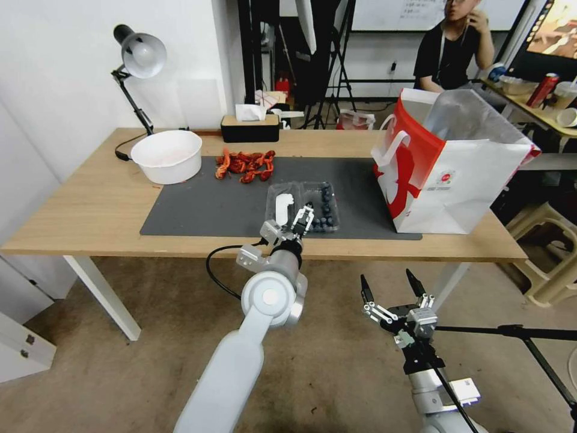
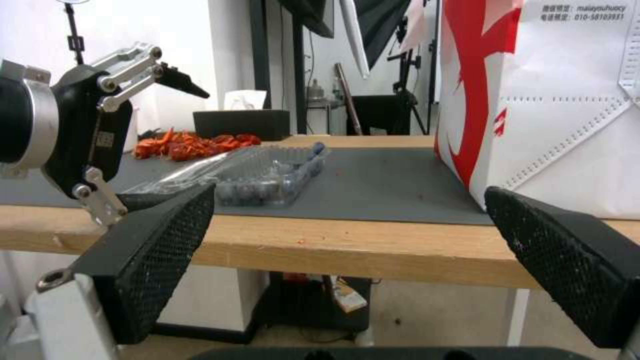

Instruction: Close the takeout container lid, then place the container into the takeout bag.

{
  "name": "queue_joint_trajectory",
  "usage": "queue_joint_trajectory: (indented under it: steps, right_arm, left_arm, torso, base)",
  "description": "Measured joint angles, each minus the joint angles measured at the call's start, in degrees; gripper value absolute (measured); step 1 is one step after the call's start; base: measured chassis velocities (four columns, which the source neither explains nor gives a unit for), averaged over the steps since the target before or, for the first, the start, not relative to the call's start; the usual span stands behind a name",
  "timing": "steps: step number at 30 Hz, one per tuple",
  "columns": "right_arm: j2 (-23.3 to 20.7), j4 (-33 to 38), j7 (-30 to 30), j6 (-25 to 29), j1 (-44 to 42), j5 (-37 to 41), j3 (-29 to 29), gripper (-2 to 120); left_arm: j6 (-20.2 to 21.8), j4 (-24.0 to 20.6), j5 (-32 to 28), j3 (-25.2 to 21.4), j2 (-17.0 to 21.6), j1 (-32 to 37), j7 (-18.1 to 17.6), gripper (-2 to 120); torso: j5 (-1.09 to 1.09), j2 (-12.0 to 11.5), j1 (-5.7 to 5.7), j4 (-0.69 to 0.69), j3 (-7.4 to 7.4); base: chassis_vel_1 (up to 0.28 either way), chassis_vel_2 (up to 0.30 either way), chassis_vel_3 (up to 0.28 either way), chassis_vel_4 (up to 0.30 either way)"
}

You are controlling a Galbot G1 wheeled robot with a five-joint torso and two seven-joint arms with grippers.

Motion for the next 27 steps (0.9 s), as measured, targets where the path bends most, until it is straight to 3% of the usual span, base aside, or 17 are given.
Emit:
queue_joint_trajectory:
  steps: [15,21,27]
  right_arm:
    - [0.91,-0.95,-0.1,0.65,0.14,-0.84,-0.52,100]
    - [1.3,-1.8,-0.23,1.2,0.23,-1.36,-0.68,100]
    - [1.43,-2.04,-0.25,1.39,0.36,-1.51,-0.84,100]
  left_arm:
    - [-0.49,0.74,-0.47,-0.8,0.0,-0.59,0.4,100]
    - [-2.04,0.19,-1.15,-1.32,0.11,-0.12,4.95,100]
    - [-2.24,-0.49,-1.33,-1.4,0.54,0.34,6.61,100]
  torso:
    - [0.0,0.0,-0.01,0.0,0.0]
    - [0.0,0.0,-0.01,0.0,0.0]
    - [0.0,0.0,0.0,0.0,0.0]
  base:
    - [0.0,0.0,0.0,0.0]
    - [0.0,0.0,0.0,0.0]
    - [0.0,0.0,0.0,0.0]
